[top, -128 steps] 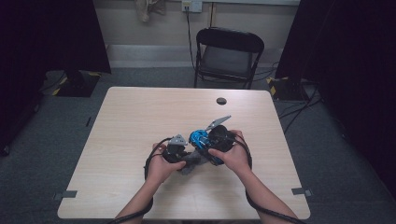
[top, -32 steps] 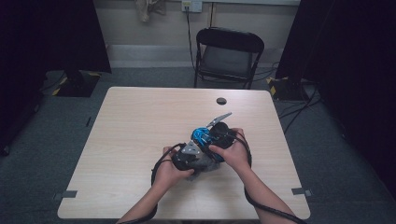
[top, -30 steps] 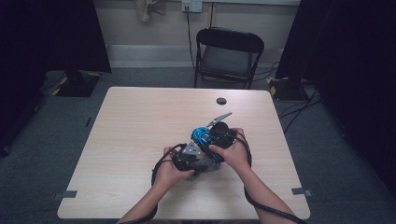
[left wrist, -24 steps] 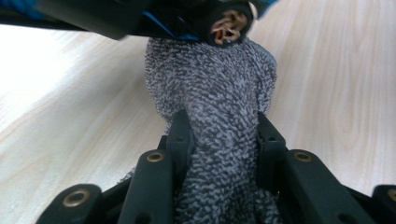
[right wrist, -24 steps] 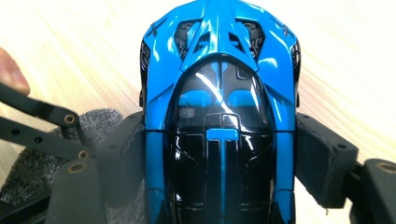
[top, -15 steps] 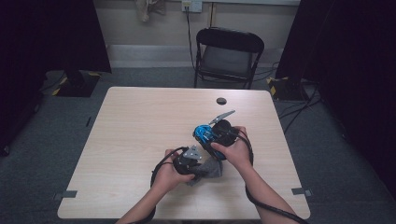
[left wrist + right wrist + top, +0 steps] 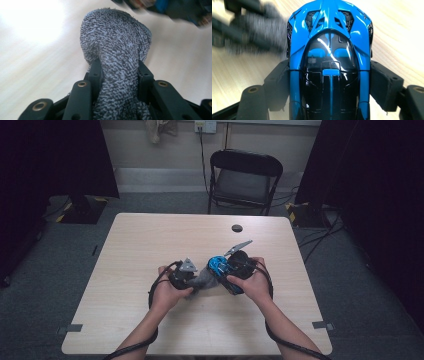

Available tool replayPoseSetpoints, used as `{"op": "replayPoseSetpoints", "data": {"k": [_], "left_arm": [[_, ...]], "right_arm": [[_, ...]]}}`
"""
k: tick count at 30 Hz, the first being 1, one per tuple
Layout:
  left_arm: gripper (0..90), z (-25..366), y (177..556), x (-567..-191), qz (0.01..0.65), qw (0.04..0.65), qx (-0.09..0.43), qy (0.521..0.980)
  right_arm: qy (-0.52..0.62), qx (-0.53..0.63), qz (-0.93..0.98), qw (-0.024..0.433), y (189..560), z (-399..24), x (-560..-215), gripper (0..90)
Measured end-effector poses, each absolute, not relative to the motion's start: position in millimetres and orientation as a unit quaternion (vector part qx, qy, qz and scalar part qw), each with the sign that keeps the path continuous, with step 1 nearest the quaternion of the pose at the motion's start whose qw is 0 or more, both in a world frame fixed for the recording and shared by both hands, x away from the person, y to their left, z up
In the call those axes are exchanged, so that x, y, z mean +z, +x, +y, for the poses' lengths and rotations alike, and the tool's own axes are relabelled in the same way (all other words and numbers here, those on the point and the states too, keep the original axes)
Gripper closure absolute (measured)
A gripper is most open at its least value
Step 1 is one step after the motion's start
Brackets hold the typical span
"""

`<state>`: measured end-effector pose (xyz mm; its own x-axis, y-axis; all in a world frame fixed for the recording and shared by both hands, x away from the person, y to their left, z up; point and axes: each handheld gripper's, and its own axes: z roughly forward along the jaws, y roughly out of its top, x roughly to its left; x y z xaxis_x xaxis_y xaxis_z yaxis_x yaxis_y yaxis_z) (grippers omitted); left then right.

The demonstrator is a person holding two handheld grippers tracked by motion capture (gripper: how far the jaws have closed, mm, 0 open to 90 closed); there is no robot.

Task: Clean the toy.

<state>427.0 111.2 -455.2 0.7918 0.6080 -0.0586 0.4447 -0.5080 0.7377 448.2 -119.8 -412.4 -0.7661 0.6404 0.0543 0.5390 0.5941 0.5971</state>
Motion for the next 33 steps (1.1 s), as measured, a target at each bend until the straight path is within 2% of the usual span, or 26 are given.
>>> {"op": "replayPoseSetpoints", "data": {"k": [14, 33], "left_arm": [[65.6, 111.6, 440.2, -446.8, 0.318, 0.402, 0.13, 0.849], [65.7, 80.5, 422.5, -462.8, 0.27, 0.419, 0.082, 0.863]], "right_arm": [[0.316, 0.3, 0.897, 0.072, 441.7, -105.8, -419.1, 26.1], [0.323, 0.306, 0.892, 0.08, 446.3, -103.2, -411.8, 26.1]]}}
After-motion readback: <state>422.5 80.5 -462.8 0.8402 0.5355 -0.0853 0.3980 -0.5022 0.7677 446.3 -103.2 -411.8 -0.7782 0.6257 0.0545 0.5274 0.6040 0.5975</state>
